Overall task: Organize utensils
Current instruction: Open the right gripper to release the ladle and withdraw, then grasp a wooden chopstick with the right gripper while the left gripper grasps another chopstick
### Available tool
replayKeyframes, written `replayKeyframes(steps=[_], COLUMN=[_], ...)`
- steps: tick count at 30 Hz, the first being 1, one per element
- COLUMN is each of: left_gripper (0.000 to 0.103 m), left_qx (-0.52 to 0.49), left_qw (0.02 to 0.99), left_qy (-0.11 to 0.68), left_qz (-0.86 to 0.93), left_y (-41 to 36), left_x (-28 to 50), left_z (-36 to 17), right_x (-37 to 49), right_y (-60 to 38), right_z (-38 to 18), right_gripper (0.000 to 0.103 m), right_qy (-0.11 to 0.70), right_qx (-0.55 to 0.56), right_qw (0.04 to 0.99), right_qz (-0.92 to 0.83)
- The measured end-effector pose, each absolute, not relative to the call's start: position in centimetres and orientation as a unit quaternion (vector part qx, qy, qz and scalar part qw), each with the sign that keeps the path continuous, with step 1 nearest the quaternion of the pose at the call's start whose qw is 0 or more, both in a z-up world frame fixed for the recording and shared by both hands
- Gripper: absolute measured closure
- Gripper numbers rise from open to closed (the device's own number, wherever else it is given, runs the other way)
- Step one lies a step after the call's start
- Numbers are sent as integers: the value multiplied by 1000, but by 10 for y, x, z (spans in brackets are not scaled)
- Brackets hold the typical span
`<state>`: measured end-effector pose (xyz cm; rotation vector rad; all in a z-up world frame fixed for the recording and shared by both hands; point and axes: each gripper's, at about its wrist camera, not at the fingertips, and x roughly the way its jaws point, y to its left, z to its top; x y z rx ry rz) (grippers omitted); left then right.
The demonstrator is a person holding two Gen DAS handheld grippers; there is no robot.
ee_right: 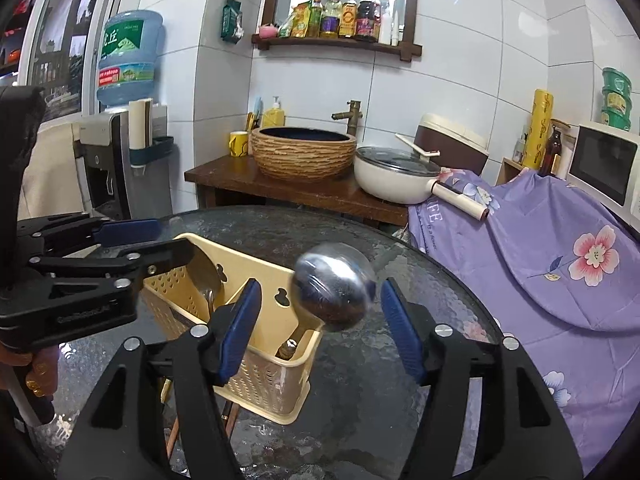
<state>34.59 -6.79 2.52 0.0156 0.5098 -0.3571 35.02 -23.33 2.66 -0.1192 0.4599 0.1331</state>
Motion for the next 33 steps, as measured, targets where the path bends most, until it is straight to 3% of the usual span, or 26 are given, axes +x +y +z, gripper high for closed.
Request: replayKeyframes(steps=[4, 11, 14, 19, 24, 33], left_gripper=[22, 19, 26, 52, 64, 66], left_qx=[2, 2, 2, -13, -2, -19], left_qw=[956, 949, 941, 914, 898, 887], left_qy=[250, 297, 324, 391, 425, 445], left_qz=[-152, -107, -93, -106, -110, -127], left_y=[-54, -26, -17, -13, -21, -27], left_x=[321, 281, 269, 256, 247, 246], left_z=[26, -3, -24, -65, -94, -109], right_x=[326, 281, 272, 264, 260, 262], right_y=[-240, -232, -224, -211, -204, -202], right_z=[33, 15, -9, -61, -102, -122], right_gripper=[36, 36, 36, 36, 42, 47], right_qy=[206, 236, 279, 350, 408, 439], right_qx=[-51, -54, -52, -43, -35, -23], right_qw=[976, 967, 955, 931, 908, 895], right_qz=[55, 75, 87, 92, 94, 80])
